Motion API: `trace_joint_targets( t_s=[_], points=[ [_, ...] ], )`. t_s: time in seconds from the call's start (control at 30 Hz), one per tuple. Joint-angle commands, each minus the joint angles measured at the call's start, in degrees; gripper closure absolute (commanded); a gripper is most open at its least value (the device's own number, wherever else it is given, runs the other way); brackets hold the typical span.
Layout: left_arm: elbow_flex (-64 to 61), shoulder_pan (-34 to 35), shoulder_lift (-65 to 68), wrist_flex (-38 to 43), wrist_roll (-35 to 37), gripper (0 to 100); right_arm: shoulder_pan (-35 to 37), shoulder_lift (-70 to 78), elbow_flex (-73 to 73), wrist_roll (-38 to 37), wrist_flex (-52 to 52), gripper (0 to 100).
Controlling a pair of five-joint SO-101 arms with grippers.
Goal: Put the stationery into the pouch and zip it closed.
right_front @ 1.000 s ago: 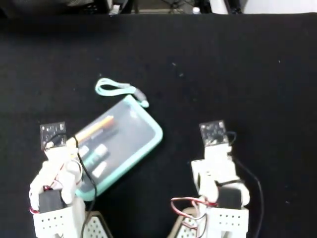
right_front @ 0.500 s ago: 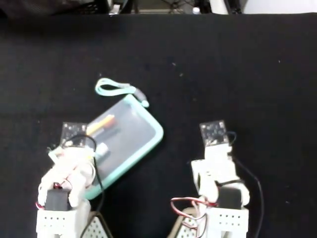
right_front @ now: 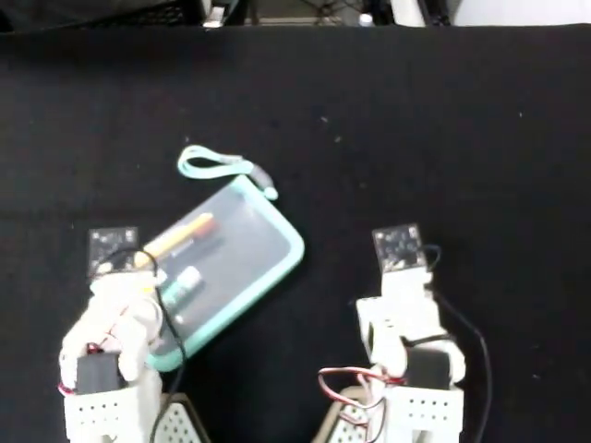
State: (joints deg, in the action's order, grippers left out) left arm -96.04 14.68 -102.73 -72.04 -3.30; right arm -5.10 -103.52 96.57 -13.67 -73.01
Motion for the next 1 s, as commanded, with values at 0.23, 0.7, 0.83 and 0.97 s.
trace_joint_targets(
  t_s=[0.23,0.7,0.83,0.97],
  points=[
    [-1.4,8.7,0.6,0.3,0.0,95,0.0,-2.0,0.0,0.4,-0.2,98.5],
    [-1.4,8.7,0.6,0.3,0.0,95,0.0,-2.0,0.0,0.4,-0.2,98.5],
    [-1.4,8.7,0.6,0.3,0.0,95,0.0,-2.0,0.0,0.4,-0.2,98.5],
    [-1.4,8.7,0.6,0.3,0.0,95,0.0,-2.0,0.0,0.4,-0.2,98.5]
  ],
)
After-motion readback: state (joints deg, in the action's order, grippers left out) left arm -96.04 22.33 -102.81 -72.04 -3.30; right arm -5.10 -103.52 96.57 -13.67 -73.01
